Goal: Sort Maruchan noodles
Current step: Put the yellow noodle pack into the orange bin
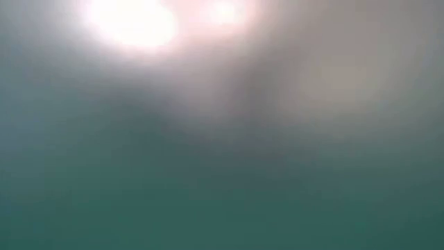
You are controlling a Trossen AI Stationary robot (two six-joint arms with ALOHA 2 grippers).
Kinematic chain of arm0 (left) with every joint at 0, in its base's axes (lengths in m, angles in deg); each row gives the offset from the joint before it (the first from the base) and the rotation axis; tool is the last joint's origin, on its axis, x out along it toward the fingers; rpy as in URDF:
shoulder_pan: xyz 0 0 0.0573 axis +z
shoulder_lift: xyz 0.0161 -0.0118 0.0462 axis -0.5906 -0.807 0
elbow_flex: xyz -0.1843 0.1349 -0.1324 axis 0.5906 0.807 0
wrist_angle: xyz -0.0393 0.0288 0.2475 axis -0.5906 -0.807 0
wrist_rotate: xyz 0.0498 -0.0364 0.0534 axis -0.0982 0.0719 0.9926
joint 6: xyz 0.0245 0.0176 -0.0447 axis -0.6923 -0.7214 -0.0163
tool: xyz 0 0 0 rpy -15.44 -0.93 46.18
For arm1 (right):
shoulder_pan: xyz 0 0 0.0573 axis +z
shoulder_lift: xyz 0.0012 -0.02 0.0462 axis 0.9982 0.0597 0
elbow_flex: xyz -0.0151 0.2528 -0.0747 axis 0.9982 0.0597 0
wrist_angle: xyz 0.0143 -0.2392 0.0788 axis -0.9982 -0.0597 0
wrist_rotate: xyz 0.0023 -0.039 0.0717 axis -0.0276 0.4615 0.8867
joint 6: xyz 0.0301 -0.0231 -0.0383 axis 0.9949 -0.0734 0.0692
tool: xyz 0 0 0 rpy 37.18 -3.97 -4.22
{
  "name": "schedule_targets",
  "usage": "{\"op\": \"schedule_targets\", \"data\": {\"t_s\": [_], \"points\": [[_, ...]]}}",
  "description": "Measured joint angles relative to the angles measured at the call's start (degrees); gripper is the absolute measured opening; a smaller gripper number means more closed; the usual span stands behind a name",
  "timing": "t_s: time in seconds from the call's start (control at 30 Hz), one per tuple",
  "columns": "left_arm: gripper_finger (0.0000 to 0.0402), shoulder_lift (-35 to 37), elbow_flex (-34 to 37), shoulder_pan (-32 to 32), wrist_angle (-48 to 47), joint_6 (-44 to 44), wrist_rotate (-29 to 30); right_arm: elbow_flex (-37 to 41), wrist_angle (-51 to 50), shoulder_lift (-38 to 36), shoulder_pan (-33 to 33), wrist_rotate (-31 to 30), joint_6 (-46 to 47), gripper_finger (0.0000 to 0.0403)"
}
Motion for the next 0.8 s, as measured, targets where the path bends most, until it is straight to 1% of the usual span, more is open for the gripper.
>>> {"op": "schedule_targets", "data": {"t_s": [0.13,0.23,0.57,0.67,0.8], "points": [[0.0233,-1.6,-0.2,0.0,0.0,0.0,3.4,0.0,1.3,-0.1,0.0,0.2,0.1,0.0026],[0.0233,-2.9,-0.2,0.0,0.3,-0.2,5.4,0.0,1.3,-0.3,0.0,0.7,0.8,0.005],[0.0233,-3.4,-0.3,0.0,0.5,-0.3,5.6,0.0,-1.0,-2.7,0.0,2.6,6.9,0.0171],[0.0233,-3.4,-0.3,0.0,0.5,-0.2,5.7,0.0,-3.2,-3.7,0.0,2.1,8.4,0.0202],[0.0233,-3.5,-0.3,0.0,0.6,-0.2,5.7,0.0,-3.7,-3.3,1.3,-1.8,10.6,0.0234]]}}
